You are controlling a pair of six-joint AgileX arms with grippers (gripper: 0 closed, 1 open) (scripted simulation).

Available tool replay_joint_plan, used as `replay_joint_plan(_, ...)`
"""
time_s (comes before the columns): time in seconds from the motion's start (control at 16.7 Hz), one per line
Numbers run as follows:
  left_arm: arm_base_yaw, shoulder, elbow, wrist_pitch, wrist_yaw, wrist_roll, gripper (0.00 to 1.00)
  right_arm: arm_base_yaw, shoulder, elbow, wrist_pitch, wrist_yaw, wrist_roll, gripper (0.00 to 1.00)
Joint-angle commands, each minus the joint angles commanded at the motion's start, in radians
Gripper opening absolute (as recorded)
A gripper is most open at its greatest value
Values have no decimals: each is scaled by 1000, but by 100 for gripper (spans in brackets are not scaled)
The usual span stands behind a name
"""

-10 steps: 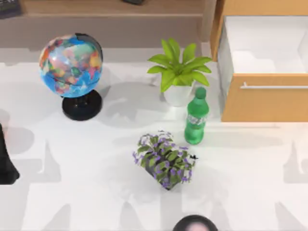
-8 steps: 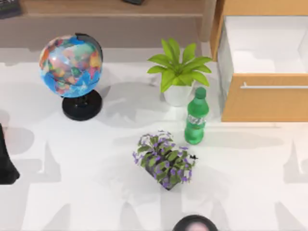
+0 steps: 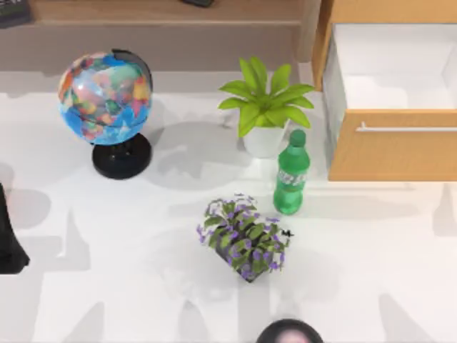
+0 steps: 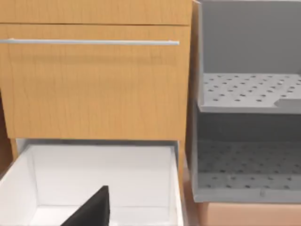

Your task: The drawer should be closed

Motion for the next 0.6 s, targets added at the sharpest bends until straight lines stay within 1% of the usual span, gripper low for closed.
replay_joint_plan(0.36,0,0,0,0,0,0,100,-318,435,247,164,-314,6,100)
replay_joint_plan(0.48,0,0,0,0,0,0,100,-394,533,305,201,-389,9,100)
replay_joint_plan(0.6,0,0,0,0,0,0,100,-445,594,341,225,-439,11,100)
